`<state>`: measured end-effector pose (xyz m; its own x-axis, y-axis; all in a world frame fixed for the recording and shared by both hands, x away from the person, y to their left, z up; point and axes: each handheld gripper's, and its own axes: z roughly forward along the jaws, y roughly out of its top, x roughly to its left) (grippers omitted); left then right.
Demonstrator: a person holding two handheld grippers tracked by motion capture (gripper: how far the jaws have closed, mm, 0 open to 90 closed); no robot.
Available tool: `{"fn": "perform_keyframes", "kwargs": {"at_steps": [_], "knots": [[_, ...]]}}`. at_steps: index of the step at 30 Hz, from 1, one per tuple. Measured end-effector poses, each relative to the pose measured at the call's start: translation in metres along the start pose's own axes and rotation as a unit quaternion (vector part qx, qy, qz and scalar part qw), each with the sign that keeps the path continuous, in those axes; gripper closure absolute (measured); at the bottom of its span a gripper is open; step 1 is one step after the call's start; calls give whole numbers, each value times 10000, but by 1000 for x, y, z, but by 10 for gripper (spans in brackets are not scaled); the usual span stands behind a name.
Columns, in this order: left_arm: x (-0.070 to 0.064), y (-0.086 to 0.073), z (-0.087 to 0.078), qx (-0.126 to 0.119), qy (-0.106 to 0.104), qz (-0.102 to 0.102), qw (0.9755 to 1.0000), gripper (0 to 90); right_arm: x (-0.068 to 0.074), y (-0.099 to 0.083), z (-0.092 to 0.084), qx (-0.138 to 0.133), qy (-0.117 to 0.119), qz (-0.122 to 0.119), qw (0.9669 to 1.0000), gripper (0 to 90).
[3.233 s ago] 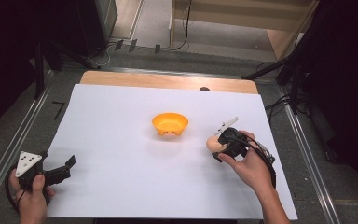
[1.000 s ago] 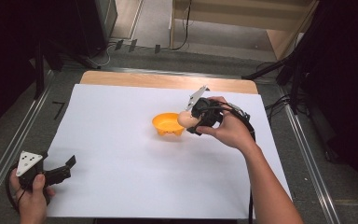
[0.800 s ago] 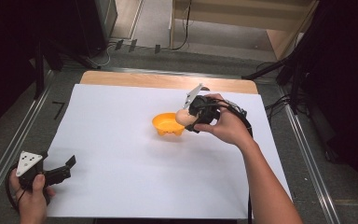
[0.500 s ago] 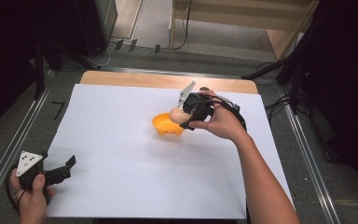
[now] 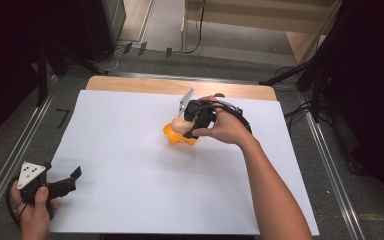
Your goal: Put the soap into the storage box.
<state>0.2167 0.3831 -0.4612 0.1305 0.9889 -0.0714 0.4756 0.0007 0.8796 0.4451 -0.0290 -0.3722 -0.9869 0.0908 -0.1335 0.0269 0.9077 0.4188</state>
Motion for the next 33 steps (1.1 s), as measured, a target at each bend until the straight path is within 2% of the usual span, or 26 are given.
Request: {"fn": "perform_keyframes", "kwargs": {"at_steps": [11, 20, 23, 26, 33], "knots": [[0, 0, 0, 2, -5, 0, 10000, 5, -8, 1, 18, 91, 176, 42, 9998, 329], [0, 0, 0, -1, -5, -5, 10000, 5, -15, -1, 23, 166, 323, 112, 9993, 327], [0, 0, 0, -4, -7, -8, 10000, 5, -16, -2, 25, 194, 301, 135, 9993, 326], [0, 0, 0, -6, -5, -8, 10000, 5, -18, -2, 24, 26, 316, 194, 9993, 307], [1, 0, 0, -14, -21, -34, 10000, 5, -18, -10, 16, -22, 117, 465, 9988, 246]]}}
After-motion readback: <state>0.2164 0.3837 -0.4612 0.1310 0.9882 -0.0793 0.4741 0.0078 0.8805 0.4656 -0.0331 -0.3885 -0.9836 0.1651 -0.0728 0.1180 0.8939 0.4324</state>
